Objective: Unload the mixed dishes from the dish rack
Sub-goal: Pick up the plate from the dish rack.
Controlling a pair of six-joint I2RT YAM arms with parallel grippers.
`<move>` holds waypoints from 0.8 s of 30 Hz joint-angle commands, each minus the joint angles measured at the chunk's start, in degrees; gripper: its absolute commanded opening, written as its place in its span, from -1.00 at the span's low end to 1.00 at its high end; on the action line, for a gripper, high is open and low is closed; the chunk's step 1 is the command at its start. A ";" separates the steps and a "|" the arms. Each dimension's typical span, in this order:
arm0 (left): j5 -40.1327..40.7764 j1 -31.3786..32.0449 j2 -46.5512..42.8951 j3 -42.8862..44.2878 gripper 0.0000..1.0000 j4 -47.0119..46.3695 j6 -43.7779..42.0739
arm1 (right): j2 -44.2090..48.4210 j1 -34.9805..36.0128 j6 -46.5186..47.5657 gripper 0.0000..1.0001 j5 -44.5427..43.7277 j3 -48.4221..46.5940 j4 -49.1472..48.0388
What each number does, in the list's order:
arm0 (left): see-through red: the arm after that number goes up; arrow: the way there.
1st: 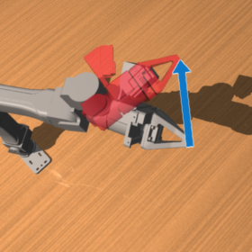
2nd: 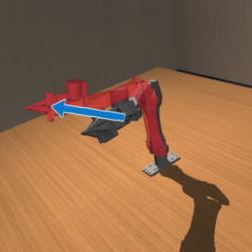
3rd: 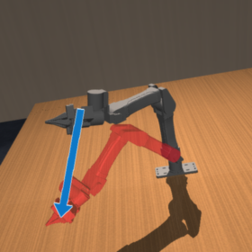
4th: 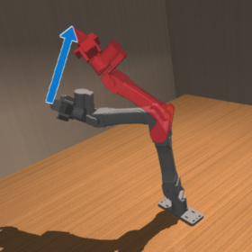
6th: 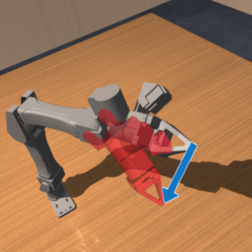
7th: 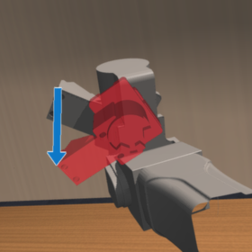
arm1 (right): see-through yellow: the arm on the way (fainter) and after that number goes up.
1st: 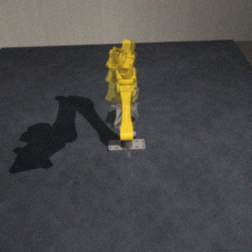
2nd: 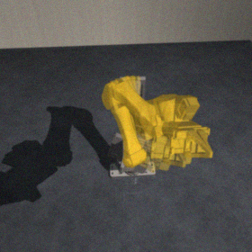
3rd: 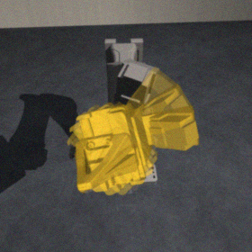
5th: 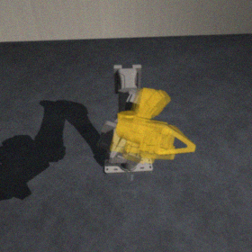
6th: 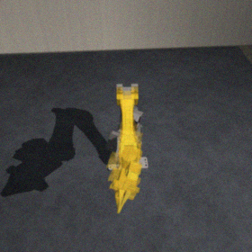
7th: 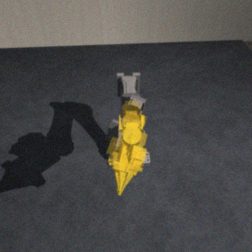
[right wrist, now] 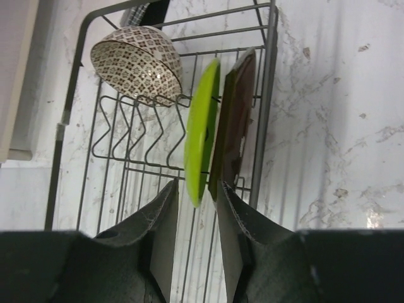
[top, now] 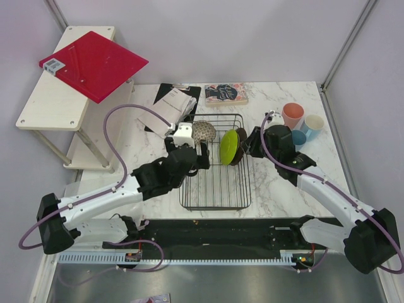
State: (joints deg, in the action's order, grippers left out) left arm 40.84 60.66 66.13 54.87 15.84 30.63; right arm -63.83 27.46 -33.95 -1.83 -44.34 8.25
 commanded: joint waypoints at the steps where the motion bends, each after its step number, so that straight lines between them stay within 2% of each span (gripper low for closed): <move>1: -3.22 -1.25 -2.32 -2.92 0.87 1.65 5.93 | -0.85 -0.04 -1.38 -0.23 5.33 -2.95 -4.73; 5: -3.92 -1.43 -2.76 -4.07 0.87 1.83 6.28 | -2.87 -0.13 -2.08 -0.21 7.89 -2.77 -6.67; 24: -4.45 -1.51 -1.53 -5.30 0.87 2.01 7.07 | -11.22 -0.13 -2.08 -0.21 9.47 -1.37 -11.33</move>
State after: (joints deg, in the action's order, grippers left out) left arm 36.23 59.42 64.55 50.19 18.33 35.35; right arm -73.56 27.46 -35.73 6.68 -44.91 0.25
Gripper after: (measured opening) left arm 0.935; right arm 0.396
